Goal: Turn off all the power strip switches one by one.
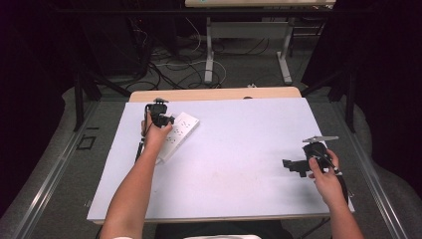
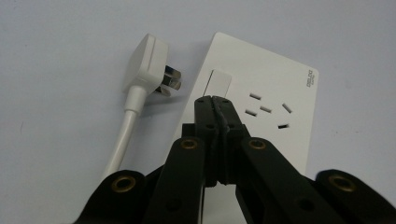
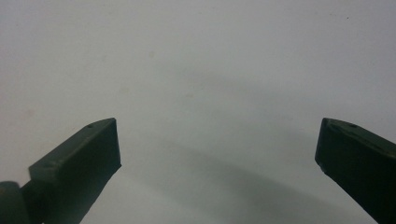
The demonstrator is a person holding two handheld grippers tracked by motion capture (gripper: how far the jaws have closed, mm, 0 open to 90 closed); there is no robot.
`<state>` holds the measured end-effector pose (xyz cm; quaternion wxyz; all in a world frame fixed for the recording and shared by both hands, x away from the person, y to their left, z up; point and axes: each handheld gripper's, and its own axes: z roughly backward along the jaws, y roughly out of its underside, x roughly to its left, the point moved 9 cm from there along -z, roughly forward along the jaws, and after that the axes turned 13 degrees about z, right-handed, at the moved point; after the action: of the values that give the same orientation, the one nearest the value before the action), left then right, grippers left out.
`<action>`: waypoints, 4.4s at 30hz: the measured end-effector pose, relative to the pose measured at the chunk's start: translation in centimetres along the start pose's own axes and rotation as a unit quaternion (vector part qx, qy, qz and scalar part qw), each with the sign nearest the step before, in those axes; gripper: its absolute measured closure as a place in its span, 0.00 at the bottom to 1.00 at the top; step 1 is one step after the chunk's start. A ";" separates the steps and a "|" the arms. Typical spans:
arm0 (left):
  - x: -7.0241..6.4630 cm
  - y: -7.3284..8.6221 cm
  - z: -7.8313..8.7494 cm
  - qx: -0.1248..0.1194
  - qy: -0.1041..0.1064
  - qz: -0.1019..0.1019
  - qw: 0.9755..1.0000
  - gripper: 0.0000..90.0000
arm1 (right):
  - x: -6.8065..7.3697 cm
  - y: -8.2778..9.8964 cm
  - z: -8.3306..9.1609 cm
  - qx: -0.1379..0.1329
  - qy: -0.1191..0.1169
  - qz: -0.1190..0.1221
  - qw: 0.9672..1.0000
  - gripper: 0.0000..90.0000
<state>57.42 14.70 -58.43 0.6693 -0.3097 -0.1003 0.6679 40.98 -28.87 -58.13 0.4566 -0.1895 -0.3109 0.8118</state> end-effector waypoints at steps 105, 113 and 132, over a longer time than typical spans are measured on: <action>-2.4 -3.0 -0.9 -0.010 -0.007 -0.009 1.000 1.00 | 0.1 0.2 -0.3 0.001 0.001 0.000 1.000 0.00; -2.7 -3.8 -1.5 -0.010 -0.007 -0.008 1.000 1.00 | 0.3 0.0 -0.1 -0.001 -0.002 0.002 1.000 0.00; -2.2 -3.9 -2.5 0.003 -0.018 0.004 1.000 1.00 | 0.2 0.2 -0.2 0.001 -0.003 -0.002 1.000 0.00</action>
<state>61.79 12.22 -57.63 0.6656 -0.2961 -0.1084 0.6764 40.86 -28.77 -58.41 0.4570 -0.1863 -0.3121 0.8118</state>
